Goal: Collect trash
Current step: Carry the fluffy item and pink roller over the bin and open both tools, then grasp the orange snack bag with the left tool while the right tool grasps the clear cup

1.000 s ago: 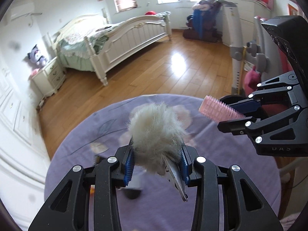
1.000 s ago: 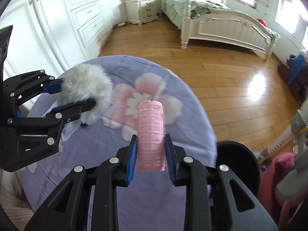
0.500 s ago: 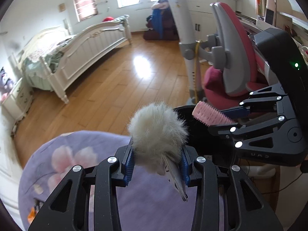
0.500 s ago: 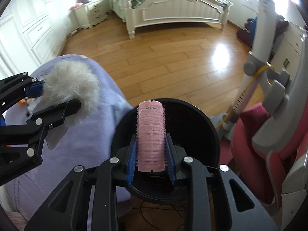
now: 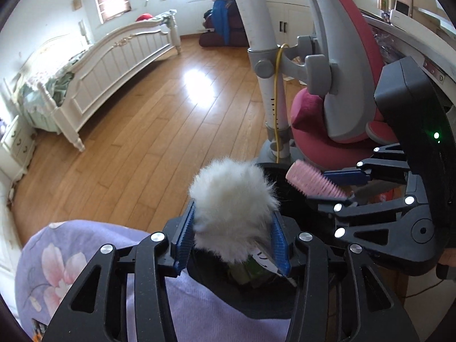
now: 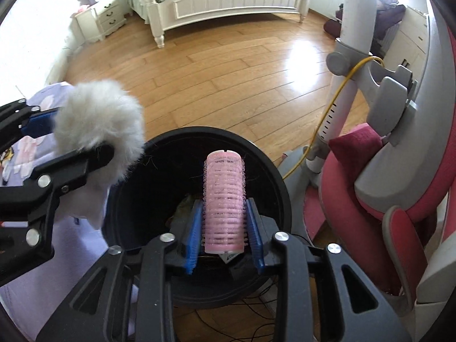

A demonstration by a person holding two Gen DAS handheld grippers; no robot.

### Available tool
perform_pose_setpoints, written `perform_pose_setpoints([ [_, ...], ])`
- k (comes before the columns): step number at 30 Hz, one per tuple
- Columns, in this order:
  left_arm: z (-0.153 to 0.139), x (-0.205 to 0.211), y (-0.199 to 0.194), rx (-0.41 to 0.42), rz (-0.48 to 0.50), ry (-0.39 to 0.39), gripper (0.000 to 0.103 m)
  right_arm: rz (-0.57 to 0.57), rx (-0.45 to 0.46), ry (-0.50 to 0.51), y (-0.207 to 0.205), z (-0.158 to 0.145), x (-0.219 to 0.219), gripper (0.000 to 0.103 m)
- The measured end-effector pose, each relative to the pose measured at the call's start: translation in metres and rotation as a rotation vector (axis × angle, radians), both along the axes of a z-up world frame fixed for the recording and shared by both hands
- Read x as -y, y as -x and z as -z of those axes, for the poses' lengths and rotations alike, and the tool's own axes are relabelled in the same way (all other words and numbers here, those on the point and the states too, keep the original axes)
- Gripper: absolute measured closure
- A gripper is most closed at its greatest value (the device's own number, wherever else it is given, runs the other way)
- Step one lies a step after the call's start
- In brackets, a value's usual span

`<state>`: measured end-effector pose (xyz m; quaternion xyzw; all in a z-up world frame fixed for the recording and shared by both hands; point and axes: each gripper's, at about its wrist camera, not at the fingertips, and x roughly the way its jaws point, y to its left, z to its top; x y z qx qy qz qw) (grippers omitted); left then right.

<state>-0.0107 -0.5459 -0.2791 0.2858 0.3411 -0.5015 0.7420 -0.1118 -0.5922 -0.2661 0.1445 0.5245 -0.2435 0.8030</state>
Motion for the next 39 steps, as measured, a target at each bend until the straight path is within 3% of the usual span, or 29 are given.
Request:
perform_pose_setpoints([
  [2,-0.002,-0.002,-0.002,0.014,-0.009,0.006,0.038,0.021,-0.006,0.019,0.0,0.001,0.004,0.017],
  [3,-0.004,-0.003,-0.002,0.02,-0.015,0.018,0.036,0.03,-0.004,0.052,0.001,-0.002,0.002,0.014],
  [5,-0.008,-0.007,-0.004,0.028,-0.023,0.035,0.029,0.013,-0.003,0.058,0.0,-0.003,0.001,0.014],
  [10,-0.02,-0.027,-0.015,0.015,-0.056,0.067,0.029,0.019,0.011,0.054,-0.005,-0.013,-0.002,0.014],
  [15,-0.031,-0.077,-0.038,0.015,-0.14,0.088,0.029,-0.047,0.051,0.059,-0.026,-0.03,-0.026,0.014],
  [24,-0.041,-0.232,-0.113,0.072,-0.375,0.04,0.029,-0.343,0.08,0.012,-0.114,-0.04,-0.136,0.014],
  [30,-0.036,-0.375,-0.169,0.049,-0.481,-0.03,0.03,-0.536,0.067,-0.027,-0.16,-0.034,-0.218,0.014],
  [35,-0.016,-0.43,-0.185,0.012,-0.472,-0.082,0.03,-0.648,0.045,-0.056,-0.19,-0.024,-0.273,0.014],
  [39,0.007,-0.435,-0.197,-0.034,-0.467,-0.092,0.03,-0.68,0.02,-0.082,-0.209,-0.016,-0.294,0.015],
])
